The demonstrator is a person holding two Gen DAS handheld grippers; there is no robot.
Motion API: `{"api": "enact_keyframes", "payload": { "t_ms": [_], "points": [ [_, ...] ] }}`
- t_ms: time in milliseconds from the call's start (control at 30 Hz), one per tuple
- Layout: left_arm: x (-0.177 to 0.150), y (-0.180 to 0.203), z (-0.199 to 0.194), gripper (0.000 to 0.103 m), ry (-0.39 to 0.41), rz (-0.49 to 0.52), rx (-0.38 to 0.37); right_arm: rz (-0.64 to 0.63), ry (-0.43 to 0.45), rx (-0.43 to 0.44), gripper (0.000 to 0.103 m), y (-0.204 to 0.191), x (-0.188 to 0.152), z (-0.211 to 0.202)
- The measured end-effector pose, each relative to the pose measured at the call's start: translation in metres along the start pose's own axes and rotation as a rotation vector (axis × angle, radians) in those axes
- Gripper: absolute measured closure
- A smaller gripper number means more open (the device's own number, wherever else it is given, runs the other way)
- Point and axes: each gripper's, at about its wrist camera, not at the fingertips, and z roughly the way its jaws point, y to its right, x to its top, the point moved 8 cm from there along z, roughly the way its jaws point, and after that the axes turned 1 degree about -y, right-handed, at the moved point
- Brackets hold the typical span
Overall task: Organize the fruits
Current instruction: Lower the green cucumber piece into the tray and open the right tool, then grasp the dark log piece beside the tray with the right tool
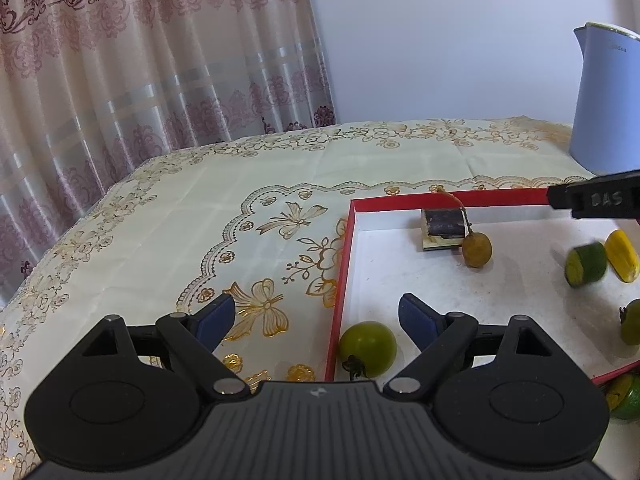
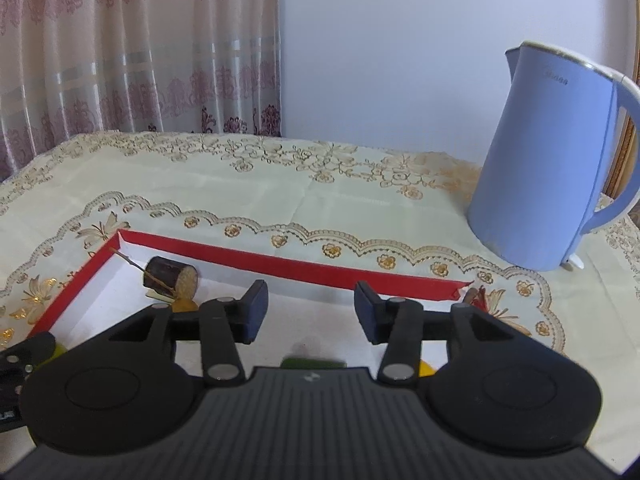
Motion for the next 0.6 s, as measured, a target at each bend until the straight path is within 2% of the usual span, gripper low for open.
{"api": "enact_keyframes", "payload": {
  "t_ms": [33,67,133,200,267,433,500,600],
  "points": [
    [0.0,0.0,-0.001,0.011,-0.001,0.002,0.007,-0.001,0.015,-0.003,0.037,0.0,0.001,-0.006],
    [-0.001,0.0,-0.002,0.009,0.001,0.004,0.013,-0.004,0.034,-0.009,0.031,0.0,0.002,-0.014],
    [-0.002,-0.002,-0.005,0.008,0.008,0.007,0.021,-0.011,0.075,-0.029,0.012,0.001,0.004,-0.031],
    [-0.004,-0.007,-0.011,0.008,0.013,0.004,0.022,-0.014,0.106,-0.057,0.0,0.005,0.004,-0.05],
    [-0.008,-0.016,-0.017,0.007,0.006,-0.028,0.008,-0.015,0.125,-0.075,0.0,0.009,-0.001,-0.071],
    [-0.028,-0.041,-0.04,0.007,0.004,-0.137,-0.088,0.021,0.09,-0.078,0.0,0.021,-0.031,-0.115],
    [-0.038,-0.047,-0.051,0.007,0.015,-0.139,-0.118,0.035,0.125,-0.078,0.0,0.027,-0.047,-0.138],
    [-0.051,-0.052,-0.072,0.007,0.071,-0.116,-0.15,0.099,0.193,-0.038,0.0,0.039,-0.075,-0.169]
  ]
}}
